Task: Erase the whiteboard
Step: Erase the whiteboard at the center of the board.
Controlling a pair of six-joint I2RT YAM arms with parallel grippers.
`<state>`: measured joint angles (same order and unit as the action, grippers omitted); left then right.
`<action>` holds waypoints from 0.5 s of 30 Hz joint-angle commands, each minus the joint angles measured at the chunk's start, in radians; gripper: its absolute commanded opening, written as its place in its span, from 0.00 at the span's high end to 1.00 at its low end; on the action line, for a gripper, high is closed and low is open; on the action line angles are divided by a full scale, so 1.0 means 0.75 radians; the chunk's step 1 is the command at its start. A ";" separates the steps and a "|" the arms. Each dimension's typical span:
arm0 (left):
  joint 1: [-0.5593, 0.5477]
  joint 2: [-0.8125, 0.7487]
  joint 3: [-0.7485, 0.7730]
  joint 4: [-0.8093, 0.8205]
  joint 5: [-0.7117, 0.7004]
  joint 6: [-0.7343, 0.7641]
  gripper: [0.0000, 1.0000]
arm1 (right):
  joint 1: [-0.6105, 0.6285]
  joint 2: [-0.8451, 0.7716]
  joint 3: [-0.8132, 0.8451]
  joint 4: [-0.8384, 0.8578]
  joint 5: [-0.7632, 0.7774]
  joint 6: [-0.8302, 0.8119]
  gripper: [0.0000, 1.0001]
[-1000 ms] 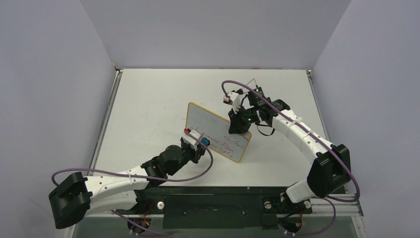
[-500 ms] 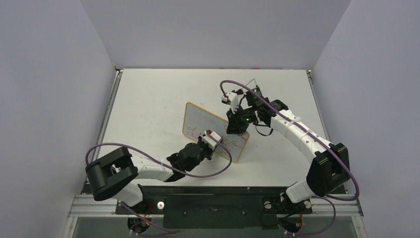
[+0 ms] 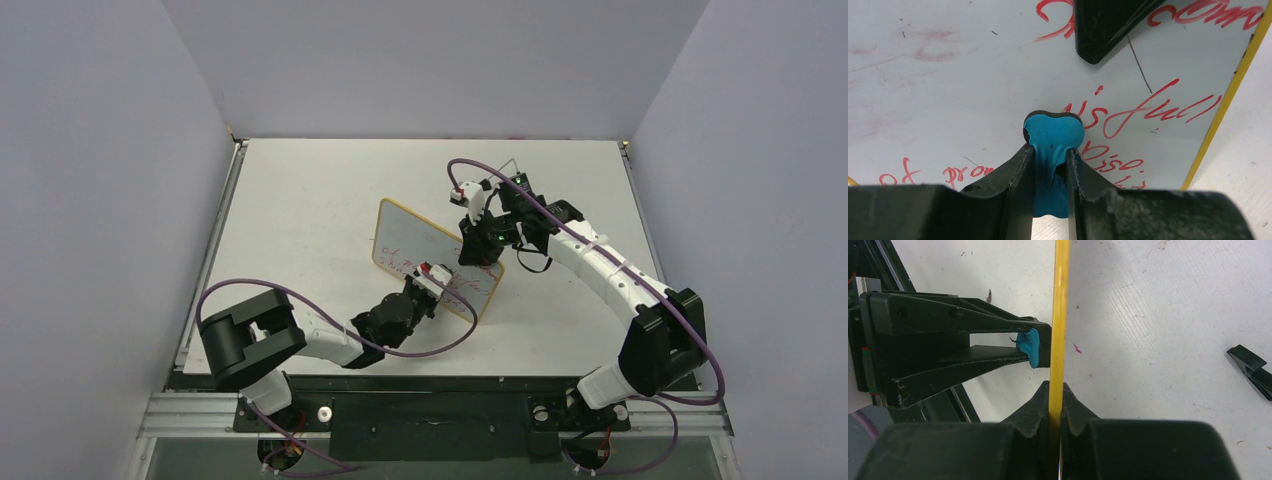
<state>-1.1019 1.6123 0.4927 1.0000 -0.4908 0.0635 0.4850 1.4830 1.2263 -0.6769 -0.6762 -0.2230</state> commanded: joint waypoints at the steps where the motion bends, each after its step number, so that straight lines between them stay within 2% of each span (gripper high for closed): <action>1: 0.001 -0.066 0.060 0.183 -0.059 -0.010 1.00 | 0.026 0.020 0.011 0.052 -0.084 -0.041 1.00; 10: -0.018 -0.025 0.070 0.233 -0.011 -0.022 1.00 | 0.026 0.030 0.016 0.041 -0.086 -0.048 1.00; 15: -0.014 0.069 0.063 0.242 -0.003 -0.060 1.00 | 0.026 0.036 0.021 0.030 -0.095 -0.057 1.00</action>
<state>-1.1076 1.6112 0.5037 1.0817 -0.5056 0.0551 0.4854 1.4868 1.2266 -0.6743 -0.6884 -0.2295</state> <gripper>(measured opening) 0.201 0.028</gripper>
